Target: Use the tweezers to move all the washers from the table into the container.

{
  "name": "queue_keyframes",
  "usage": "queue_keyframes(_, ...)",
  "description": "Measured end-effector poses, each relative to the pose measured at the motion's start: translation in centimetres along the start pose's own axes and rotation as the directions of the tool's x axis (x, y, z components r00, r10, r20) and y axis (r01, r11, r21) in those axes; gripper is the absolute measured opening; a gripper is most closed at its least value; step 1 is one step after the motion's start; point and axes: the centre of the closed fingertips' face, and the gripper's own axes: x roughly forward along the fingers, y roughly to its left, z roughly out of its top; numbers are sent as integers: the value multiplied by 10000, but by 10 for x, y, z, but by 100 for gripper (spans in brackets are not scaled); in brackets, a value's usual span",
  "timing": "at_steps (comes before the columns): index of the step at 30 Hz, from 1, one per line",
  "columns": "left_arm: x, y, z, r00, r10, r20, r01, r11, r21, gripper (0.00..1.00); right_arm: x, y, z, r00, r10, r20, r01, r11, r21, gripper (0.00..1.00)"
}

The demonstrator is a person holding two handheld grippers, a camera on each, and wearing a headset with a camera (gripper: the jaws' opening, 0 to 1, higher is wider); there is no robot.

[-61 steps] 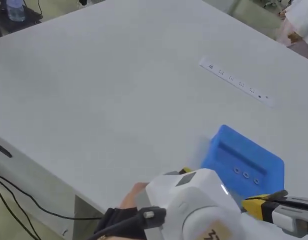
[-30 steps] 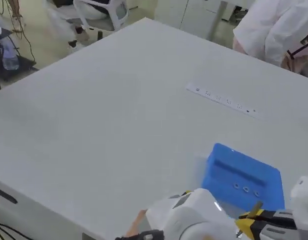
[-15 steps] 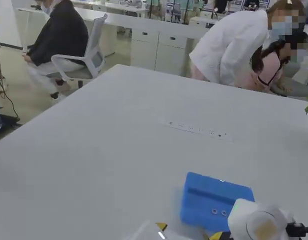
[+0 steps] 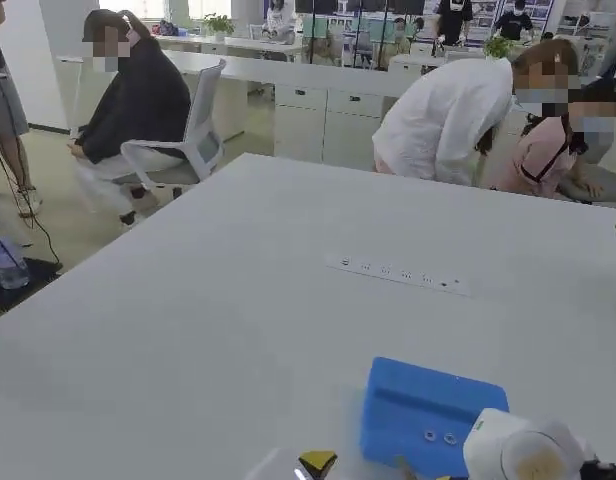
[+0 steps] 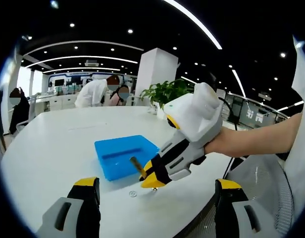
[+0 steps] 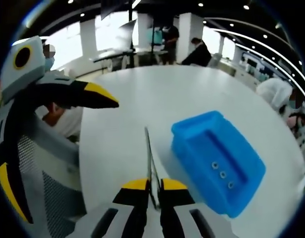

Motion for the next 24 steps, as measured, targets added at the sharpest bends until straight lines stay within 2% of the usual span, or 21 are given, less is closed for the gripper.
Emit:
queue_keyframes(3, 0, 12, -7, 9986, 458, -269, -449, 9984, 334, 99, -3, 0, 0, 9999, 21, 165, -25, 9997, 246, 5)
queue_keyframes(4, -1, 14, -9, 9983, 495, -321, -487, 9985, 252, 99, -3, 0, 0, 9998, 11, 183, -16, 9997, 263, 5)
queue_keyframes(7, -1, 15, -10, 9983, 486, -334, -489, 9988, -93, 99, -6, 1, 0, 9995, -4, 331, -12, 9987, 507, 5)
queue_keyframes(9, -2, 18, -11, 9970, 663, -401, -659, 9978, 115, 99, -7, 1, 1, 9989, 19, 461, -51, 9975, 707, 5)
queue_keyframes(13, -2, 18, -12, 9969, 657, -422, -654, 9978, 85, 99, -7, -2, 3, 9987, 92, 501, -136, 9960, 884, 5)
queue_keyframes(15, -2, 19, -12, 9963, 715, -481, -704, 9972, 233, 99, -8, -5, 3, 9984, 193, 532, -261, 9910, 1311, 4)
queue_keyframes(16, -2, 19, -13, 9962, 712, -501, -700, 9972, 267, 99, -11, -4, 6, 9956, 362, 865, -526, 9792, 1961, 4)
queue_keyframes(18, -3, 19, -14, 9958, 733, -557, -717, 9970, 300, 99, -19, -11, 14, 9885, 279, 1483, -674, 9610, 2680, 4)
queue_keyframes(23, -3, 20, -13, 9960, 760, -476, -746, 9967, 307, 99, -38, -29, 29, 9749, 170, 2220, -987, 9267, 3625, 4)
queue_keyframes(24, -3, 19, -13, 9960, 746, -484, -732, 9968, 313, 99, -41, -32, 32, 9734, 186, 2285, -1037, 9247, 3664, 4)
